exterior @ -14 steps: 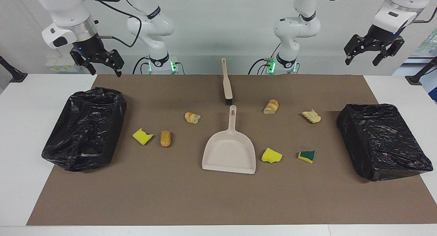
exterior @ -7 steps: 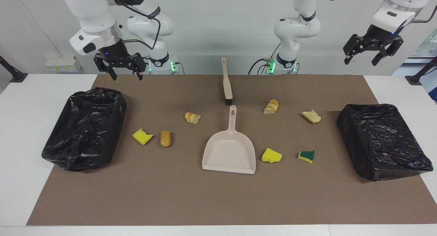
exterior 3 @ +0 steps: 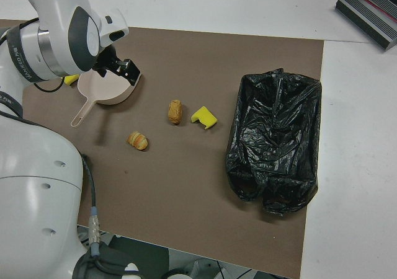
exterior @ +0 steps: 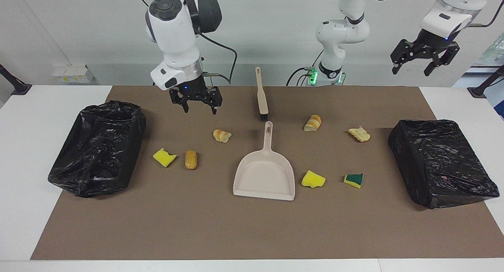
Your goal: Sweep and dump trash in bin
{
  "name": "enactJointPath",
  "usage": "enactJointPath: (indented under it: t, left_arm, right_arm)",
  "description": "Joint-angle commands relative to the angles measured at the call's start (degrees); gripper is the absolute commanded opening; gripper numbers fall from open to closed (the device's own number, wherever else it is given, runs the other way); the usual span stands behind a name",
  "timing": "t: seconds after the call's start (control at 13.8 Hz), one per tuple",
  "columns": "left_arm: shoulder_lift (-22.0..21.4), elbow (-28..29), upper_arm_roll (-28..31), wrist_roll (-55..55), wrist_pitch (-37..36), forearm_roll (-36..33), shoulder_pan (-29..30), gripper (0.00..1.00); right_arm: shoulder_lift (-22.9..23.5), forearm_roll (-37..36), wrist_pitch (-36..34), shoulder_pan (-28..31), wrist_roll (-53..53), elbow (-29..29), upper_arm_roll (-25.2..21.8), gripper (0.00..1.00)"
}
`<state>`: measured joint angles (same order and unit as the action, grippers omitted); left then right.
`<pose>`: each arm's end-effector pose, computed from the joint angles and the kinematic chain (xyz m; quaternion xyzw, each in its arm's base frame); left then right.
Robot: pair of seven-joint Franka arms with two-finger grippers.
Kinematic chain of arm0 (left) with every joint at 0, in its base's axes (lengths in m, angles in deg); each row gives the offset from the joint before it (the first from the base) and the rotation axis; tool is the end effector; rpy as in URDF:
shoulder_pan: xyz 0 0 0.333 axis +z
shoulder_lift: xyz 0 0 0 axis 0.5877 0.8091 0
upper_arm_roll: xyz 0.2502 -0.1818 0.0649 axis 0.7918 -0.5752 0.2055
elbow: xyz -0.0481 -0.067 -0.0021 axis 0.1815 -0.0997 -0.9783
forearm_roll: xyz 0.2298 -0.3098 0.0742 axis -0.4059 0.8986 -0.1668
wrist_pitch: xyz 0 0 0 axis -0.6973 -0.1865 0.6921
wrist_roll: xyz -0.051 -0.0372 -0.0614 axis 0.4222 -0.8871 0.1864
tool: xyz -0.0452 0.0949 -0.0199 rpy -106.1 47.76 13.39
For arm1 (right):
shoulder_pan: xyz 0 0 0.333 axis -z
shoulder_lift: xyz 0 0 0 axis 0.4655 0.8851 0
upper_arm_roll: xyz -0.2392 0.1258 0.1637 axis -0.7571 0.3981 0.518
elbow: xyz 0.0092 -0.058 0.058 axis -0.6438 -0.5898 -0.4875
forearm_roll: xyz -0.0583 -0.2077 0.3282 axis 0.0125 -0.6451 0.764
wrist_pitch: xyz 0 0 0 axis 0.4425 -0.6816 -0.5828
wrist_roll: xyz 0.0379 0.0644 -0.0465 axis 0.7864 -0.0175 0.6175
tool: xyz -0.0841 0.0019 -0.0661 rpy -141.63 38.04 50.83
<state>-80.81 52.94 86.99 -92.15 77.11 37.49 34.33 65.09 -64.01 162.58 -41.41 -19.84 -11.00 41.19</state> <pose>0.5161 -0.0275 0.6954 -0.9967 0.0810 0.0073 0.0072 0.5644 0.2071 0.5506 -0.9959 0.0837 -0.0073 0.0321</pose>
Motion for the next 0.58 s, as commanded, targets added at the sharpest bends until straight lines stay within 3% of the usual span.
enactJointPath:
  t: [0.0, 0.51]
  left_arm:
    - [-3.1, 4.7, 0.4, 0.8, 1.5, 0.5, -1.0, 1.0]
    - [-3.1, 4.9, 0.1, 0.8, 1.6, 0.5, -1.4, 1.0]
  right_arm:
    - [2.3, -0.2, 4.0, -3.7, -5.7, 0.0, -0.2, 1.0]
    - [9.8, -2.9, 8.4, -11.2, -16.4, 2.1, -0.3, 1.0]
